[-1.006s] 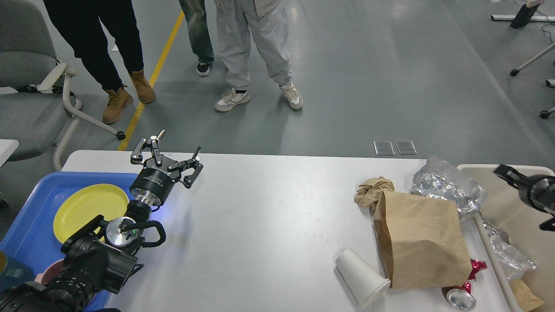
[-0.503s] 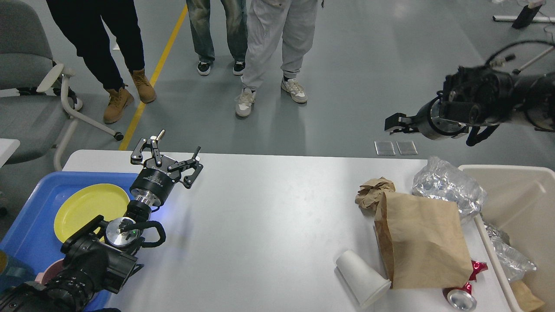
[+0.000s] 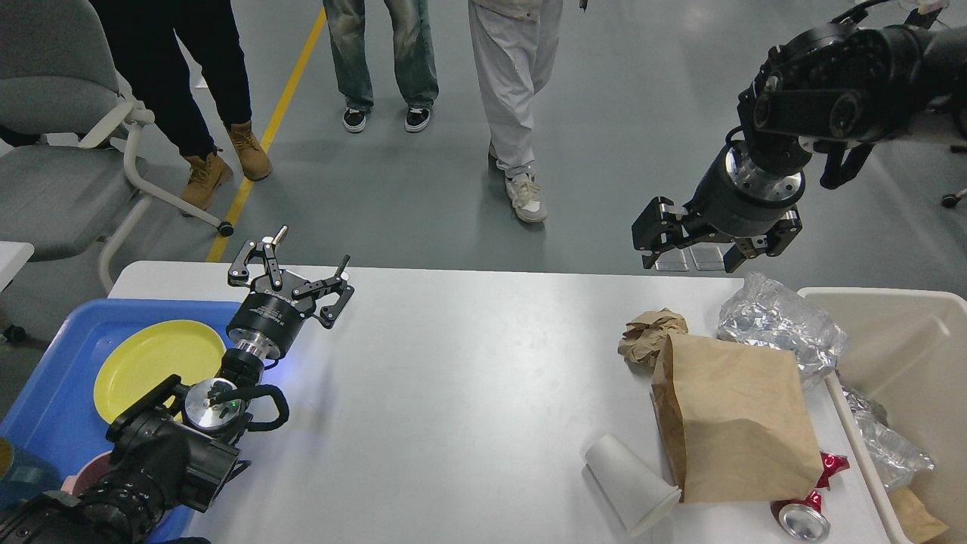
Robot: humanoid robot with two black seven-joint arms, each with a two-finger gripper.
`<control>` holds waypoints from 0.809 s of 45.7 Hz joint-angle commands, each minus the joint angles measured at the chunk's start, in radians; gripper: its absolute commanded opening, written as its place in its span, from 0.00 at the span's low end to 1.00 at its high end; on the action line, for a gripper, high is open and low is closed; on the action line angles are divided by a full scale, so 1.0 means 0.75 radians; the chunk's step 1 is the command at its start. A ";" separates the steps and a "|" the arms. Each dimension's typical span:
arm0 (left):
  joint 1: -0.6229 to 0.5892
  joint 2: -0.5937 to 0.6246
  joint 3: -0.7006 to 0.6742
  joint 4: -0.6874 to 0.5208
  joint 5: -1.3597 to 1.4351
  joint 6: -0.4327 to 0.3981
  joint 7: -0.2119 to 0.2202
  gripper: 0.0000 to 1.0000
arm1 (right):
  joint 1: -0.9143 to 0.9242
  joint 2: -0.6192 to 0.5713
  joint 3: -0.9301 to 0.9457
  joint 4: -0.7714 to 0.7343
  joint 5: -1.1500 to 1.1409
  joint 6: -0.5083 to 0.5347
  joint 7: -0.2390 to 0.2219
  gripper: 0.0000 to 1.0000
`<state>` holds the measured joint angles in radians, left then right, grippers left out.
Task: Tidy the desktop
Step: 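Reach the right gripper down to the top of the brown paper bag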
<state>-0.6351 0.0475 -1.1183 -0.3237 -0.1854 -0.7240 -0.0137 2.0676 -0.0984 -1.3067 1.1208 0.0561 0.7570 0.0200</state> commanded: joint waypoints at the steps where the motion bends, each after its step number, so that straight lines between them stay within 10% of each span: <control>1: 0.000 0.000 0.000 0.000 0.000 0.000 0.000 0.96 | -0.122 -0.004 0.014 -0.012 0.001 -0.091 -0.006 1.00; 37: 0.000 0.000 0.000 0.000 0.000 0.000 0.000 0.96 | -0.744 -0.202 0.000 -0.155 -0.009 -0.461 -0.014 1.00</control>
<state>-0.6351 0.0475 -1.1183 -0.3236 -0.1855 -0.7240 -0.0139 1.5713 -0.2206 -1.3066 1.0117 0.0513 0.4934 0.0097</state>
